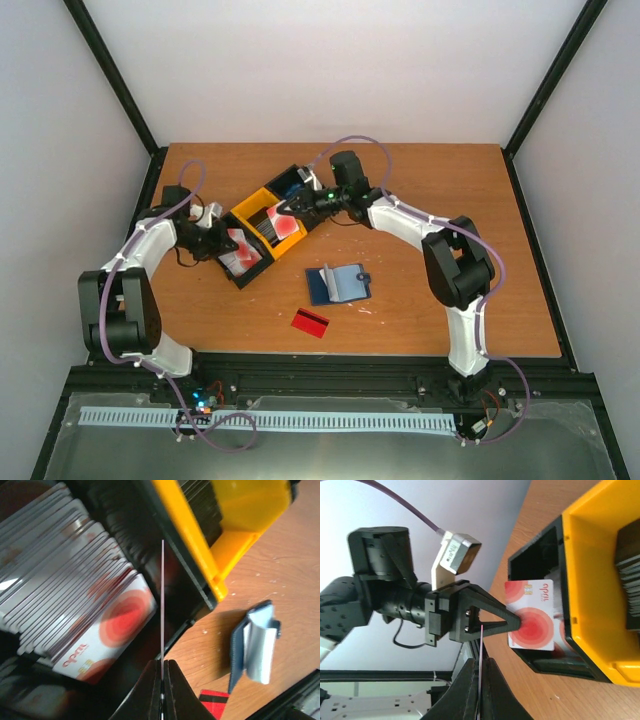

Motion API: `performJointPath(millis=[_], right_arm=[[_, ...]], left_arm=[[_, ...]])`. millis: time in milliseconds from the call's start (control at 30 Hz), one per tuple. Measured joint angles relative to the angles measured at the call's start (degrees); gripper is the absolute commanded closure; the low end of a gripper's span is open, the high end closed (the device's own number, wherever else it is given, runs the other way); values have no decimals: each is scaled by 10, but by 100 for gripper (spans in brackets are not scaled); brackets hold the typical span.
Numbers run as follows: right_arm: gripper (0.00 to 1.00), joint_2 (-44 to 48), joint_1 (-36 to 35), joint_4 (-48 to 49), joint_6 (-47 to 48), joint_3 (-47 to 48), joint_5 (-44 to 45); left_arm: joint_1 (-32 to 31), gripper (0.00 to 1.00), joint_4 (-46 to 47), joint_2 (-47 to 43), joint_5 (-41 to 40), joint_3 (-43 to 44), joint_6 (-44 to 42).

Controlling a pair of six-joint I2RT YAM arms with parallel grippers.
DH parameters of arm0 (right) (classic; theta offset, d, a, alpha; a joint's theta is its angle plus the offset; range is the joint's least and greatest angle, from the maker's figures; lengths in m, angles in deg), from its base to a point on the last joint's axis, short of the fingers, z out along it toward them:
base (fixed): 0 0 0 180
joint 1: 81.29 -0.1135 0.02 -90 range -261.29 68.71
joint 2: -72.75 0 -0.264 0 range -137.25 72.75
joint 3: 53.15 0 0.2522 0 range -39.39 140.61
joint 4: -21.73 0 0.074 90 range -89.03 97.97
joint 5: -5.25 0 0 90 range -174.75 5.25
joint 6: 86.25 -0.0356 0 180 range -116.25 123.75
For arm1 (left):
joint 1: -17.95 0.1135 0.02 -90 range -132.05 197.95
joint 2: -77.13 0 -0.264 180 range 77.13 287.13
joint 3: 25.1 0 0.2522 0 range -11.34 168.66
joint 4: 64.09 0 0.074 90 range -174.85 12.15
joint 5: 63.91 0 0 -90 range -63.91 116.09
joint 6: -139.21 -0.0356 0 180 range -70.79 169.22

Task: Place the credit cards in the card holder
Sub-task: Place the credit card in the storage box.

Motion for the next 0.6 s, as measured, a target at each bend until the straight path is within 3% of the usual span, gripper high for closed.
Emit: performJointPath(millis=[167, 533, 600], right_arm=[[97, 3, 0, -42, 30, -15, 11], [97, 7, 1, -67, 46, -27, 20], [97, 9, 1, -67, 46, -29, 21]], left_arm=[[-11, 93, -33, 8, -52, 8, -4], [-31, 91, -45, 74, -71, 57, -7], [-33, 87, -49, 83, -76, 68, -7]])
